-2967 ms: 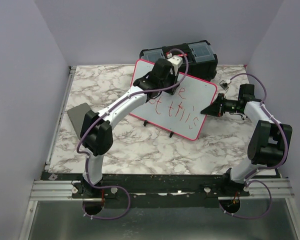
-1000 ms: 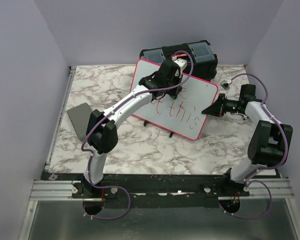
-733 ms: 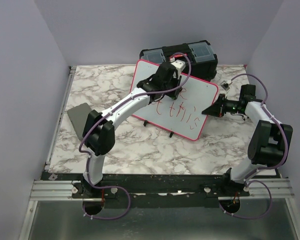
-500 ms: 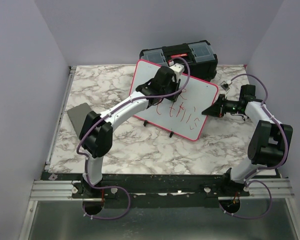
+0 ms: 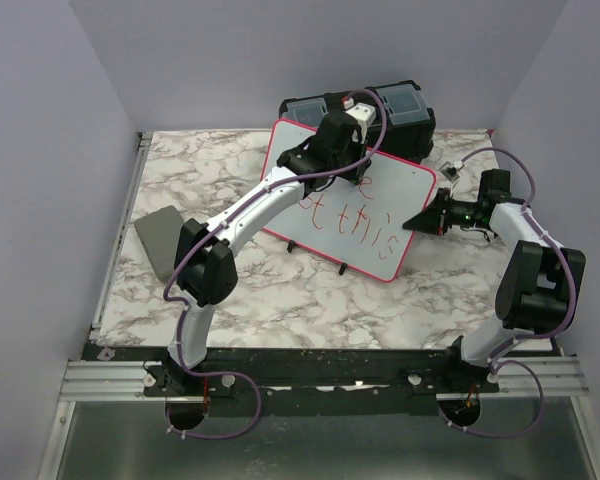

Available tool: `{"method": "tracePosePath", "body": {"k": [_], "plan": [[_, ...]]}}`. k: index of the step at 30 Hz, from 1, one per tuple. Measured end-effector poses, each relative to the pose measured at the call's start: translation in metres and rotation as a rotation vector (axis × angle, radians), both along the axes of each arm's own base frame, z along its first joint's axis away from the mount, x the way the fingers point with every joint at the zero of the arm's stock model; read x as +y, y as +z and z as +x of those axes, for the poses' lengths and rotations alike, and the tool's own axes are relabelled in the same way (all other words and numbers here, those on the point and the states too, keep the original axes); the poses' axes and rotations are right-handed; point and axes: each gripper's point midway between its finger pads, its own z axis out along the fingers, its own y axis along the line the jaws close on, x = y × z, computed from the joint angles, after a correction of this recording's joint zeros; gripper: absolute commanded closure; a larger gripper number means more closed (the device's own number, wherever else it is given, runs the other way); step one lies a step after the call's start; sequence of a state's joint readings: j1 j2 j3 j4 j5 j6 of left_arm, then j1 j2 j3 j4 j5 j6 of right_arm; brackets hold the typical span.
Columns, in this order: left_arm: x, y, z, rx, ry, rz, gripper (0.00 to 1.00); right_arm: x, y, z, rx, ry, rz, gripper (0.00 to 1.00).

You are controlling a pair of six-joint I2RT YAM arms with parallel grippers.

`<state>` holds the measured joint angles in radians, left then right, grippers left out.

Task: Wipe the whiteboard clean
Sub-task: Erase the whiteboard at the whiteboard stand.

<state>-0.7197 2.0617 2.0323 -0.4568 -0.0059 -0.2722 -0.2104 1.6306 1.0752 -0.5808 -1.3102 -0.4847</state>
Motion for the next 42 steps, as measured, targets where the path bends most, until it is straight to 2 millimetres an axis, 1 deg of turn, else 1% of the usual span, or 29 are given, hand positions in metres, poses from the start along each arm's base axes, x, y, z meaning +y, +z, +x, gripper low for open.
{"method": "tracePosePath", "body": {"k": [4,9,16,19,26,33,36,42], "plan": [[-0.002,0.000,0.000,-0.002,-0.003,-0.004,1.00,0.000,0.000,0.000,-0.001,0.001,-0.001,0.99],[-0.001,-0.006,-0.002,-0.023,-0.002,-0.022,1.00,0.000,-0.001,0.000,0.003,-0.002,-0.004,0.99],[0.014,-0.042,-0.025,0.007,-0.015,0.021,1.00,0.000,-0.001,0.000,0.004,-0.002,-0.005,0.99],[0.017,-0.049,-0.030,0.006,-0.023,0.040,1.00,0.000,-0.001,-0.001,0.004,-0.001,-0.005,0.99],[0.015,-0.043,-0.026,0.040,-0.026,0.088,1.00,-0.001,-0.001,0.000,-0.001,-0.002,-0.006,0.99],[0.006,-0.015,-0.005,0.032,0.025,0.062,1.00,-0.001,-0.001,0.000,-0.002,-0.002,-0.005,0.99],[0.008,-0.013,-0.002,0.032,0.047,0.053,1.00,-0.001,-0.001,0.000,-0.002,-0.002,-0.005,0.99],[0.004,-0.017,-0.005,0.006,0.062,0.070,1.00,-0.001,-0.001,0.000,0.001,-0.004,-0.008,0.99]]}}
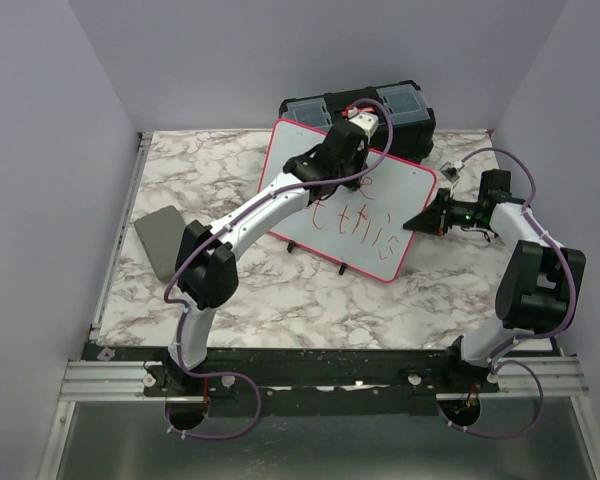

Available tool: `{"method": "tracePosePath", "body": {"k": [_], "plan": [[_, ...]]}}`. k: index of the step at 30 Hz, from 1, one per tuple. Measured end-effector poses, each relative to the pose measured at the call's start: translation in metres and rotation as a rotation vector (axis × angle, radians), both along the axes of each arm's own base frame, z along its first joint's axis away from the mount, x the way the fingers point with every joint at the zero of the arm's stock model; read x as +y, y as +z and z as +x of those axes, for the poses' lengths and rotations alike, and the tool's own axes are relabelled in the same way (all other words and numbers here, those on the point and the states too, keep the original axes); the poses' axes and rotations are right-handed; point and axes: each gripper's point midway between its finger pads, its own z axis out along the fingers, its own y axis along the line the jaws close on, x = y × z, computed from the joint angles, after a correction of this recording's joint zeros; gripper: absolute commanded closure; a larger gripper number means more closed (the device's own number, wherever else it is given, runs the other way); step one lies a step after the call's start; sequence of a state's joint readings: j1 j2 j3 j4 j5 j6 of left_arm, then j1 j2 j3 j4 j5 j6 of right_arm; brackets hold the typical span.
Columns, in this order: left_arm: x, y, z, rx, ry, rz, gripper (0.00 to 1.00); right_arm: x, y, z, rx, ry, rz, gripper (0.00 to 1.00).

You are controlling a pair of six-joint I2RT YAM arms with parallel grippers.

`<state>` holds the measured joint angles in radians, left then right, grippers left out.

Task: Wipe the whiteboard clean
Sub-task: Erase the whiteboard at the whiteboard stand.

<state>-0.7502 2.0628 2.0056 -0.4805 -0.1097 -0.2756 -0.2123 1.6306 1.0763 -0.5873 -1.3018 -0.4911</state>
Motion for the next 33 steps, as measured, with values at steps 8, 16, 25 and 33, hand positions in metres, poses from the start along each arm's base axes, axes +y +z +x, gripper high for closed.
{"method": "tracePosePath", "body": {"k": [8,16,25,33], "plan": [[-0.005,-0.002,-0.006,-0.064,-0.010,0.000,1.00,0.000,-0.001,-0.001,0.005,0.000,-0.001,0.99],[0.012,-0.023,-0.016,-0.064,-0.046,0.044,1.00,0.000,0.000,-0.002,0.006,0.002,0.002,0.99],[0.019,-0.017,-0.011,-0.040,-0.059,0.079,1.00,0.001,0.001,-0.002,0.001,0.007,0.007,0.99],[-0.009,0.022,0.008,-0.058,-0.042,-0.037,1.00,0.001,0.001,-0.002,-0.001,0.008,0.007,0.99]]}}
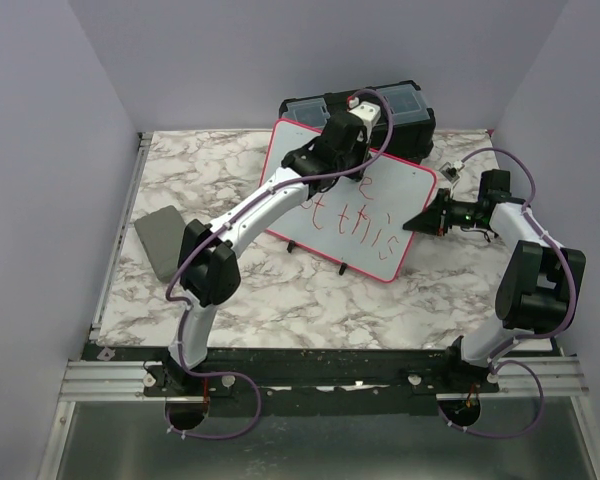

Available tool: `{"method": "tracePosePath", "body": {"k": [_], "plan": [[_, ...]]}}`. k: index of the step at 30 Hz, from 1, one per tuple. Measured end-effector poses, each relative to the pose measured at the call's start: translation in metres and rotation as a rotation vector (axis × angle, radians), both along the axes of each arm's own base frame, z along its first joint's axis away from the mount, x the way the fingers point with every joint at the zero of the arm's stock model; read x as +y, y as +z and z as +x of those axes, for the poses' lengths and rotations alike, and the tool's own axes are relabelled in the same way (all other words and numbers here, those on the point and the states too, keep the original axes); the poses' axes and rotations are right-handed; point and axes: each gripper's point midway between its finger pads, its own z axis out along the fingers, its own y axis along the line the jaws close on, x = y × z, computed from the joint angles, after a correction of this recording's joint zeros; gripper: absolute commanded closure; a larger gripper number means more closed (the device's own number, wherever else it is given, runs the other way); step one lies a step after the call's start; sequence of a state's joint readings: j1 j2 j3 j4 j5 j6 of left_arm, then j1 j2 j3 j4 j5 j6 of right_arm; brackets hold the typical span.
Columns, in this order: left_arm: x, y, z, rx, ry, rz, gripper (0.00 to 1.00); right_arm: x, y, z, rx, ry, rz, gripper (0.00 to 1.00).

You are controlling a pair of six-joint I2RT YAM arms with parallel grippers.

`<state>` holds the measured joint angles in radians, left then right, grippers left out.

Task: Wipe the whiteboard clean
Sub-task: Erase the whiteboard at the whiteboard stand.

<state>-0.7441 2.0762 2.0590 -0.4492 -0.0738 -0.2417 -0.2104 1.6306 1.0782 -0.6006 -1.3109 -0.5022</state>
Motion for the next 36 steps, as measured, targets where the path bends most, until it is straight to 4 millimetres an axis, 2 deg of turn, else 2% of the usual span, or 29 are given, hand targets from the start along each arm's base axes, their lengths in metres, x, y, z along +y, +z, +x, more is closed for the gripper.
{"method": "tracePosePath", "body": {"k": [4,8,14,17,24,32,36], "plan": [[-0.005,0.000,-0.002,0.006,-0.006,-0.013,1.00,0.000,0.000,0.000,0.002,-0.001,0.000,0.99],[-0.006,-0.010,-0.011,0.006,-0.027,-0.040,1.00,-0.001,-0.001,0.000,0.005,-0.003,-0.004,0.99],[0.002,-0.050,-0.043,0.060,-0.074,-0.031,1.00,-0.001,-0.002,-0.002,0.005,-0.001,-0.006,0.99],[0.005,-0.059,-0.049,0.072,-0.080,-0.023,1.00,-0.001,-0.002,-0.002,0.004,-0.001,-0.009,0.99],[0.009,-0.046,-0.038,0.106,-0.049,-0.020,1.00,0.000,0.001,0.000,-0.006,0.004,-0.008,0.99],[0.001,0.003,-0.001,0.050,-0.032,-0.100,1.00,0.000,0.002,-0.001,-0.003,0.006,-0.002,0.99],[-0.003,0.002,-0.003,0.070,-0.053,-0.127,1.00,0.000,0.002,-0.001,-0.001,0.006,-0.002,0.99]]}}
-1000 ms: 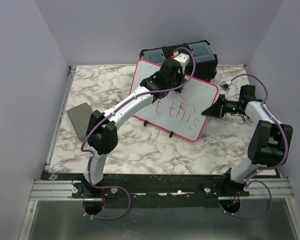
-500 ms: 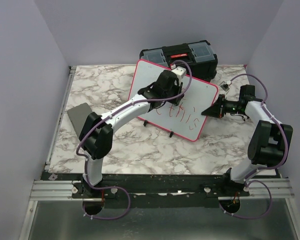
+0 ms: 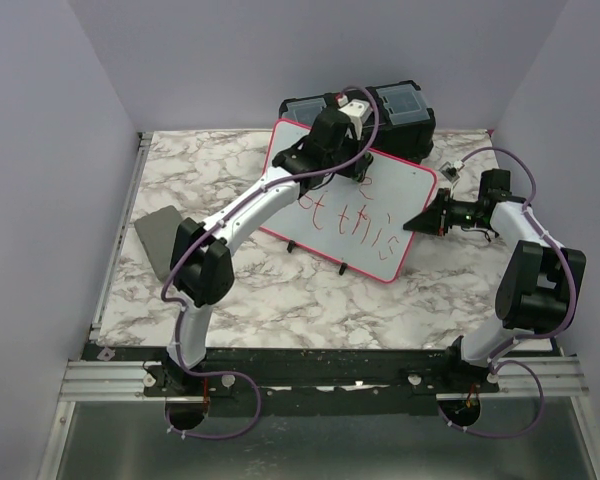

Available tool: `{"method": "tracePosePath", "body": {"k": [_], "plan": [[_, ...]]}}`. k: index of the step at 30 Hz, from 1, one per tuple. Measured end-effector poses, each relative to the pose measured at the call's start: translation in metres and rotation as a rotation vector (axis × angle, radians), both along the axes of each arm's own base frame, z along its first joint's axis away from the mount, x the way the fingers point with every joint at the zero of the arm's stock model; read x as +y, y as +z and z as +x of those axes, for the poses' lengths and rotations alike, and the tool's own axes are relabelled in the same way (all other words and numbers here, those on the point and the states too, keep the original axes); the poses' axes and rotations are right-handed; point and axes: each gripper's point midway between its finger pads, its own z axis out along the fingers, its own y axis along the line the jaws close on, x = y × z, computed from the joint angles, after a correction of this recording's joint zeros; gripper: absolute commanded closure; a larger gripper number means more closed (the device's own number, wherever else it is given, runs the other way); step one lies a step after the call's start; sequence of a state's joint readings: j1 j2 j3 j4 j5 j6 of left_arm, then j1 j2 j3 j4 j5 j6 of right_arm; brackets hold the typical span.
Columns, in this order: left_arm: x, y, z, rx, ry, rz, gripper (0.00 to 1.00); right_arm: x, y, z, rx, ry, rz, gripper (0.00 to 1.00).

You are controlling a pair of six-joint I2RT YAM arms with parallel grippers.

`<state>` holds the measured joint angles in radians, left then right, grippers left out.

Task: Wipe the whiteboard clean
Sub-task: Erase the whiteboard at the whiteboard stand.

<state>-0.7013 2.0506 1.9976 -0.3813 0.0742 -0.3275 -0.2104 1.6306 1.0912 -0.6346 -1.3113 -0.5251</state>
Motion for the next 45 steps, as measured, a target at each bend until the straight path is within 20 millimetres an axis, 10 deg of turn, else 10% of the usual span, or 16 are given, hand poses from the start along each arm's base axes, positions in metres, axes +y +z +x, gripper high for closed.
{"method": "tracePosePath", "body": {"k": [13,31,45], "plan": [[0.000,-0.063,-0.054,0.078,-0.094,-0.012,1.00,-0.002,-0.002,0.000,0.006,-0.007,-0.013,0.99],[-0.011,-0.006,-0.014,0.055,-0.058,-0.056,1.00,-0.001,0.000,0.000,-0.001,-0.001,-0.002,0.99],[-0.012,-0.064,-0.063,0.102,-0.114,-0.033,1.00,-0.002,-0.003,0.000,0.003,-0.005,-0.015,0.99]]}}
